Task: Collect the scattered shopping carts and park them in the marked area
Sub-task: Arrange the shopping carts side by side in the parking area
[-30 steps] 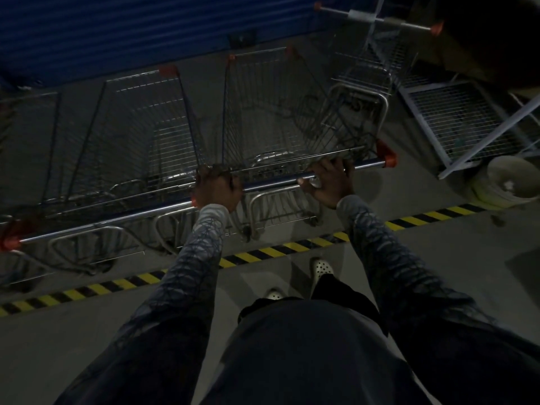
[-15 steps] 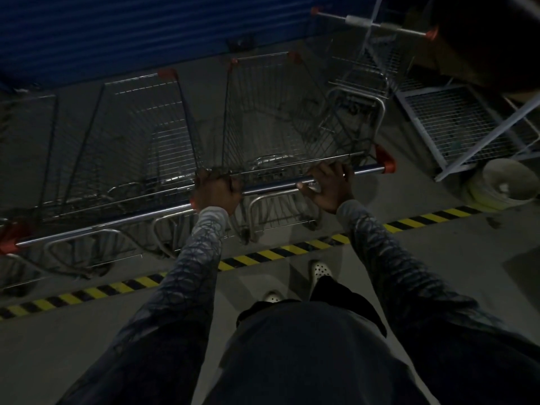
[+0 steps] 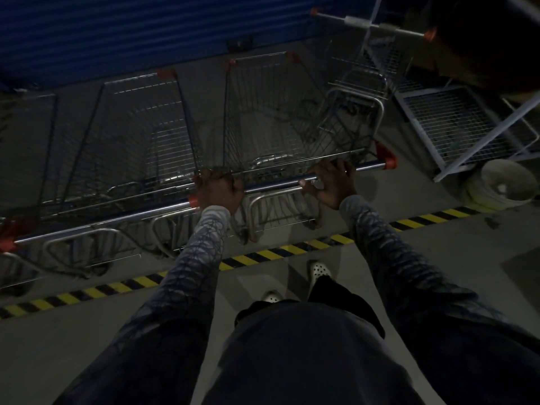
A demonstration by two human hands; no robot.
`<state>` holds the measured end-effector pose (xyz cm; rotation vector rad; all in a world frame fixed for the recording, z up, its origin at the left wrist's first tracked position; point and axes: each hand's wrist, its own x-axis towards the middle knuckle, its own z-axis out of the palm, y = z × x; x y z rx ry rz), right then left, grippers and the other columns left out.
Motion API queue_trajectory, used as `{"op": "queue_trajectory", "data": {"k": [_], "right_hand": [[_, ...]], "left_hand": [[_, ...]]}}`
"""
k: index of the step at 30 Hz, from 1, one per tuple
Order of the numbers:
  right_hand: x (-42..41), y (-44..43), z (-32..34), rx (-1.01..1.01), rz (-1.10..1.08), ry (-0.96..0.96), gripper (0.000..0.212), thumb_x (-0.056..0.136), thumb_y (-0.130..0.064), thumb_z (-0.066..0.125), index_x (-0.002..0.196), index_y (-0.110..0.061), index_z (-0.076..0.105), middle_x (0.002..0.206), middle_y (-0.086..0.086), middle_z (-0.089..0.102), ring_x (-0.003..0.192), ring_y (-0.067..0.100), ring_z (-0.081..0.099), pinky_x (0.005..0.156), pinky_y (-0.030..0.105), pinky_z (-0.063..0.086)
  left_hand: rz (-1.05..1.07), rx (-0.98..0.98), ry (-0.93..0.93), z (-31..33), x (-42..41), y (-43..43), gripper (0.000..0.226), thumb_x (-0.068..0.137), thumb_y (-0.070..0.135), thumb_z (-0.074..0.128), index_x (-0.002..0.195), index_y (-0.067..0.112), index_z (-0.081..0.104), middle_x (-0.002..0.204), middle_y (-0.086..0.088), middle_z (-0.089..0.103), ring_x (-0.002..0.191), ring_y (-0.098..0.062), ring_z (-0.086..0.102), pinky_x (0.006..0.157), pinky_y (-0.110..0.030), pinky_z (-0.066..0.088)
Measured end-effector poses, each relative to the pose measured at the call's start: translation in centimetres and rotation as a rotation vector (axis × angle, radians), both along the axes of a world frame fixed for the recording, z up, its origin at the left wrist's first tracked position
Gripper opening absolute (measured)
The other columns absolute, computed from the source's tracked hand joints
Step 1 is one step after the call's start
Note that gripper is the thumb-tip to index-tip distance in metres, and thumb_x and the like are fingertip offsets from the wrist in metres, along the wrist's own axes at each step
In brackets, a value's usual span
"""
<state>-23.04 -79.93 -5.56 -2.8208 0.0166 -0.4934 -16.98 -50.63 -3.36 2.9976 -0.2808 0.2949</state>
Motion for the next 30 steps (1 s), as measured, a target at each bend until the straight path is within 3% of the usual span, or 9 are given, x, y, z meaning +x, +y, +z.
{"op": "queue_trajectory", "data": {"k": [12,16,19,22,30], "right_hand": [[0.5,-0.8,-0.1,-0.019,0.016,-0.007,0.055,0.085,-0.071,0.044,0.094,-0.022,0.069,0.101,-0.001,0.065,0.103,0.029,0.055,0.092,0.040,0.027],[0.6,-0.8,0.0,0.005,0.012,0.015,0.059,0.084,-0.072,0.042,0.097,-0.022,0.070,0.102,0.000,0.064,0.107,0.030,0.054,0.093,0.039,0.025],[0.8,-0.7,0.1,-0.013,-0.005,0.060,0.061,0.083,-0.074,0.040,0.099,-0.023,0.070,0.107,-0.001,0.064,0.111,0.029,0.052,0.096,0.040,0.025],[0.8,-0.7,0.1,-0.030,-0.015,0.087,0.062,0.083,-0.075,0.039,0.101,-0.024,0.070,0.110,-0.001,0.064,0.113,0.028,0.051,0.097,0.040,0.024],[0.4,-0.5,0.7,-0.053,-0.015,0.108,0.066,0.084,-0.075,0.036,0.104,-0.022,0.071,0.115,0.001,0.064,0.117,0.030,0.051,0.098,0.038,0.021]], "left_hand": [[0.034,0.049,-0.031,-0.3,0.0,-0.7,0.044,0.087,0.044,0.046,0.082,0.011,0.075,0.094,-0.008,0.069,0.102,-0.034,0.054,0.100,-0.053,0.037],[0.038,0.029,-0.009,0.9,-1.5,-3.7,0.040,0.088,0.042,0.046,0.087,0.013,0.074,0.102,-0.012,0.069,0.112,-0.035,0.052,0.103,-0.053,0.024],[-0.144,-0.063,-0.053,0.9,-3.2,-7.3,0.033,0.087,0.036,0.048,0.090,0.012,0.069,0.098,-0.013,0.066,0.106,-0.034,0.052,0.096,-0.049,0.035],[-0.178,-0.171,-0.092,-0.2,-3.9,-8.6,0.032,0.093,0.034,0.044,0.092,0.011,0.067,0.093,-0.012,0.067,0.096,-0.034,0.058,0.092,-0.049,0.042],[-0.204,-0.064,-0.124,-1.7,-3.7,-7.7,0.045,0.100,0.043,0.038,0.104,0.011,0.069,0.101,-0.012,0.070,0.098,-0.034,0.061,0.096,-0.048,0.037]]}}
